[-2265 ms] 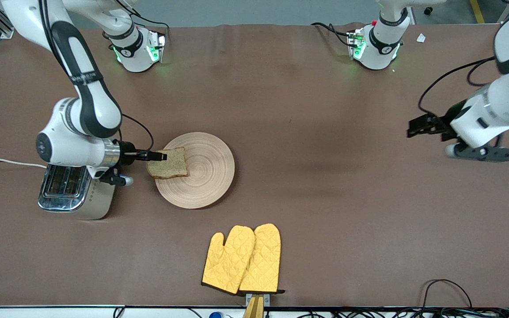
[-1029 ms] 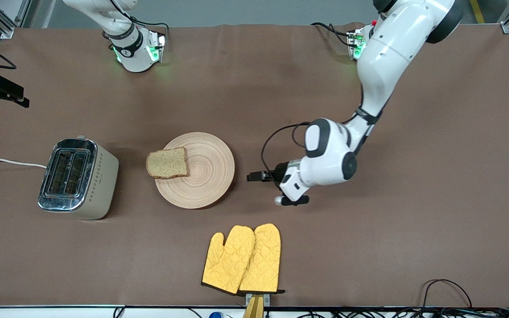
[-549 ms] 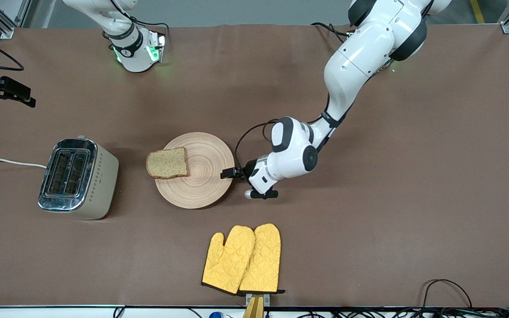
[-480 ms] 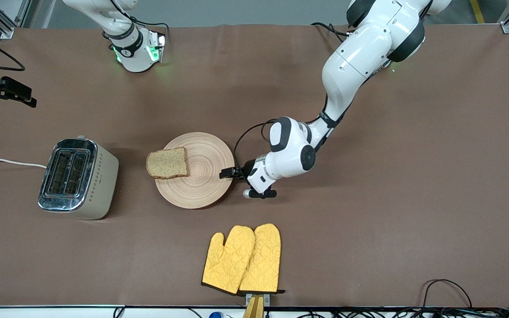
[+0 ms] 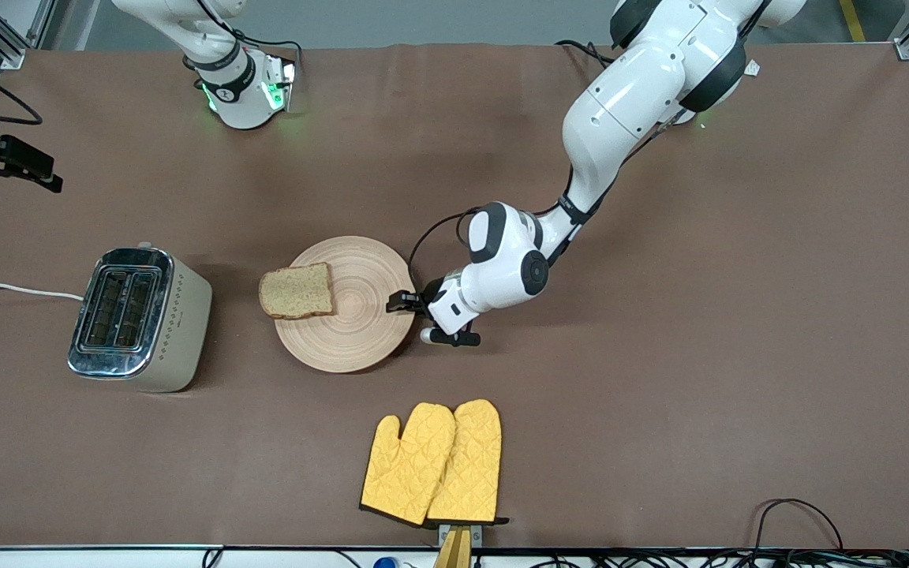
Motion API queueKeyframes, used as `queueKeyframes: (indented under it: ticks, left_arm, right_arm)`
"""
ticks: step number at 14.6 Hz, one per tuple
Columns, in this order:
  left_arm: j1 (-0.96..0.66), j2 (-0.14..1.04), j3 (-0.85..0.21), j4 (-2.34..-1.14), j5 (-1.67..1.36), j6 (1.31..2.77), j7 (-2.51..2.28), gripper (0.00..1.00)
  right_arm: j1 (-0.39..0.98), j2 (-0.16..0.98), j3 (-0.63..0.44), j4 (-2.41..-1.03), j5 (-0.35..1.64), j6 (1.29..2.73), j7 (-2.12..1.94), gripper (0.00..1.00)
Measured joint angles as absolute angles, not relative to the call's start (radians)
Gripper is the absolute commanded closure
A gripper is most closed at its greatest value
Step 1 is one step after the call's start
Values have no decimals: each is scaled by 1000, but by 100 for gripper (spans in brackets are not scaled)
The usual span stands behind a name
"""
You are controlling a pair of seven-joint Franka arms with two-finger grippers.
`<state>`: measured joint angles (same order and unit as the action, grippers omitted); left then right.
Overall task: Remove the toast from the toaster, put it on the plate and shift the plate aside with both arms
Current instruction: 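Grasp the wooden plate rim with the left gripper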
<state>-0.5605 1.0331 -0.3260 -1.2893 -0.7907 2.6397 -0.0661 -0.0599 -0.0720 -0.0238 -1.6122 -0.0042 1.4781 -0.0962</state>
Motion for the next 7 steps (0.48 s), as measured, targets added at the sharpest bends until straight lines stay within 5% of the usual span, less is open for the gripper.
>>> queueKeyframes:
  ticks: [7]
  left_arm:
    - [-547,1032,-340,-1266,-811,2641,-6,100]
  right_arm:
    - [-53,-72,-22,-1593,-4,1435,-88,0]
